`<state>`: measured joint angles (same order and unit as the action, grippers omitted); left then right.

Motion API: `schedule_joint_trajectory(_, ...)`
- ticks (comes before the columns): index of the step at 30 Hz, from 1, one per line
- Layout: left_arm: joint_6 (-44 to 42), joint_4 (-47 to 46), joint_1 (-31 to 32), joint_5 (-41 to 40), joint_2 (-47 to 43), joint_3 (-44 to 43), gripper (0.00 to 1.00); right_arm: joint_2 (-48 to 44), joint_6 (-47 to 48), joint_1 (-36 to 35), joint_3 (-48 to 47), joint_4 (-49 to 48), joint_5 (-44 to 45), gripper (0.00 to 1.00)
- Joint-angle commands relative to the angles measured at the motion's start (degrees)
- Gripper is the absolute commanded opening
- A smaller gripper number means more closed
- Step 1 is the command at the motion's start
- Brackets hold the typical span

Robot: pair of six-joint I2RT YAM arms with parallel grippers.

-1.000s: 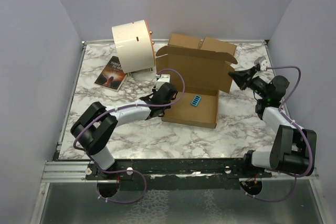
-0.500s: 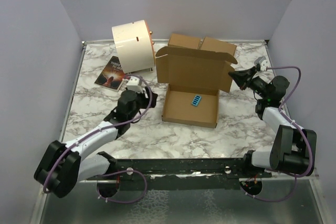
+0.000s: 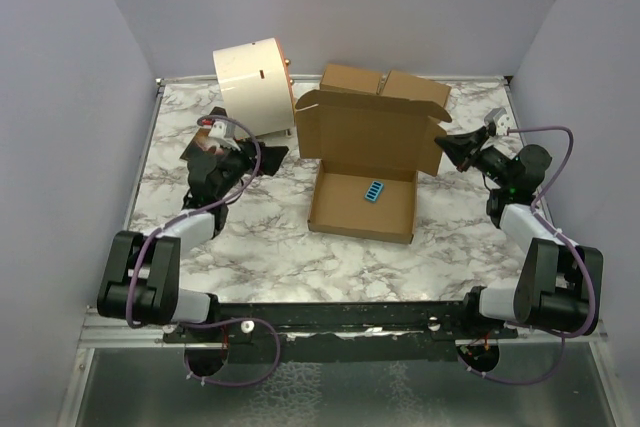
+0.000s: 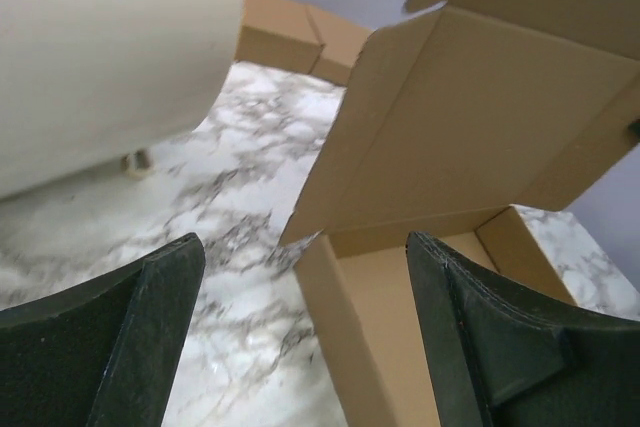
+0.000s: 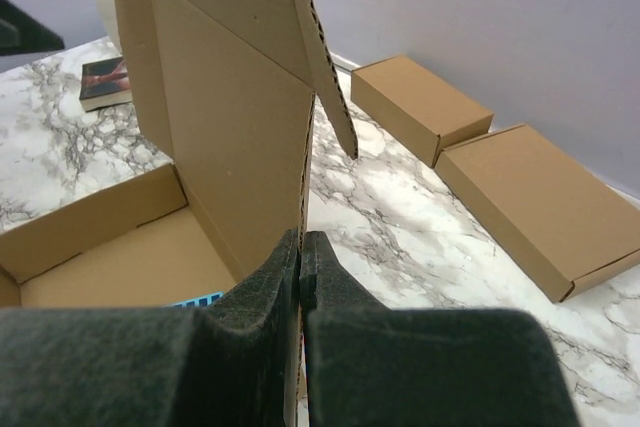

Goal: Fold the paper box

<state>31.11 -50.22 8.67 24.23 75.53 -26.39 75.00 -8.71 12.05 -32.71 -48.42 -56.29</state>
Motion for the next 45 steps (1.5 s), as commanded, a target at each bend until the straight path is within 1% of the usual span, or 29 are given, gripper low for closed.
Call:
schedule_joint_trajectory(1, 0.98, -10.57, -0.28, 12.00, 6.76, -8.49, 0.83, 0.40, 0.10, -0.19, 0.37, -2.80, -1.35, 0.01)
schedule_joint_trajectory(6, -1.95, -8.91, -0.23, 16.52, 14.31, -17.32, 0.79, 0.57, 0.10, -0.17, 0.22, -2.84, -1.41, 0.01)
schedule_joint_trajectory(10, -3.02, -6.12, -0.23, 20.99, 18.14, -22.80, 0.67, 0.84, 0.04, -0.15, 0.12, -2.91, -1.36, 0.01)
schedule_joint_trajectory(12, -3.62, -4.47, -0.18, 21.72, 19.34, -24.63, 0.60, 1.09, -0.06, -0.21, 0.13, -2.91, -1.44, 0.01)
schedule_joint_trajectory(19, -5.96, -0.57, 0.94, 23.26, 20.97, -28.19, 0.42, 1.18, -0.07, -0.16, 0.02, -3.01, -1.45, 0.01)
schedule_joint_trajectory(22, -7.06, 1.01, 1.34, 23.30, 21.06, -28.71, 0.37, 1.20, -0.08, -0.19, 0.02, -2.99, -1.36, 0.01)
schedule_joint_trajectory(27, -8.44, 2.93, 1.88, 24.04, 21.33, -29.93, 0.34, 1.15, -0.23, -0.18, -0.02, -2.99, -1.45, 0.01)
schedule_joint_trajectory(28, -8.77, 3.25, 2.07, 24.17, 21.33, -30.14, 0.32, 1.12, -0.25, -0.19, 0.05, -2.99, -1.45, 0.01)
schedule_joint_trajectory(30, -9.11, 3.68, 2.35, 24.25, 21.33, -30.46, 0.22, 1.11, -0.25, -0.17, -0.02, -3.01, -1.45, 0.01)
schedule_joint_trajectory(32, -9.20, 3.74, 2.54, 24.50, 22.82, -30.67, 0.17, 1.11, -0.25, -0.17, -0.06, -3.02, -1.45, 0.01)
schedule_joint_trajectory(37, -9.42, 4.52, 3.29, 22.58, 22.04, -30.09, 0.05, 1.11, -0.25, -0.19, -0.14, -3.00, -1.46, 0.01)
schedule_joint_trajectory(40, -10.64, 5.86, 4.82, 19.32, 19.10, -29.24, 0.00, 0.94, -0.28, -0.19, -0.23, -2.76, -1.13, 0.01)
schedule_joint_trajectory(45, -12.52, 7.69, 8.29, 11.41, 15.78, -26.40, 0.00, 0.60, 0.42, -0.39, -0.97, -1.56, 0.02, 0.01)
